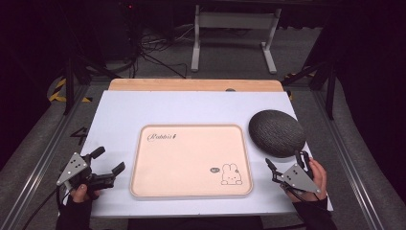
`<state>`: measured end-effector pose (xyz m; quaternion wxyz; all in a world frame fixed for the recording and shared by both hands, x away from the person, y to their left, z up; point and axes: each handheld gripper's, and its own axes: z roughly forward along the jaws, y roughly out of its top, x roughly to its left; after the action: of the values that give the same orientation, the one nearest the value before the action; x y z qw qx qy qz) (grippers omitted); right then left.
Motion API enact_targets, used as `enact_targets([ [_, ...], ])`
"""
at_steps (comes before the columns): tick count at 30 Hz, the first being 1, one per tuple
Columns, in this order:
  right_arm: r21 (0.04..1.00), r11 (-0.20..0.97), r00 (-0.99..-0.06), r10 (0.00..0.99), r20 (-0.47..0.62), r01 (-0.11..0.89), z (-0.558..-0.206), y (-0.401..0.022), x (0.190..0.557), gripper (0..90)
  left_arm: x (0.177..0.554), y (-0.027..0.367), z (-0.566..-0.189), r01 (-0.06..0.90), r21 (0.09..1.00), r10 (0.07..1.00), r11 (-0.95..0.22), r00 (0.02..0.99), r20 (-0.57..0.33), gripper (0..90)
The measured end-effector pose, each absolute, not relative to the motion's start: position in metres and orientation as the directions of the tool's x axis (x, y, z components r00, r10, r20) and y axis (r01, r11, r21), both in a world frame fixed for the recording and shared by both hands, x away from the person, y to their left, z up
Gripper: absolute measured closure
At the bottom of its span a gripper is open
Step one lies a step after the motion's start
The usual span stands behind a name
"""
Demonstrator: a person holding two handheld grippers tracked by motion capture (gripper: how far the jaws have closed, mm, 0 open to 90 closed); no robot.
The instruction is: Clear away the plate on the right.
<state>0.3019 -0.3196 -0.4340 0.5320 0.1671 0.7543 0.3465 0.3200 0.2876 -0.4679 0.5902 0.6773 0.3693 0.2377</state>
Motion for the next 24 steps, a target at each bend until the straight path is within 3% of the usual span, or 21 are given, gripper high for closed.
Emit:
enact_targets([
  [14, 0.392, 0.914, -0.334, 0.34, -0.879, -0.102, -0.453, -0.316, 0.307, 20.8, 0.318, 0.282, -0.469, 0.223, 0.97, 0.768, -0.096, 0.636, -0.07, 0.5],
  [24, 0.29, 0.955, -0.345, 0.249, -0.905, -0.071, -0.462, -0.314, 0.312, 22.2, 0.318, 0.28, -0.47, 0.226, 0.968, 0.763, -0.106, 0.642, -0.066, 0.3],
])
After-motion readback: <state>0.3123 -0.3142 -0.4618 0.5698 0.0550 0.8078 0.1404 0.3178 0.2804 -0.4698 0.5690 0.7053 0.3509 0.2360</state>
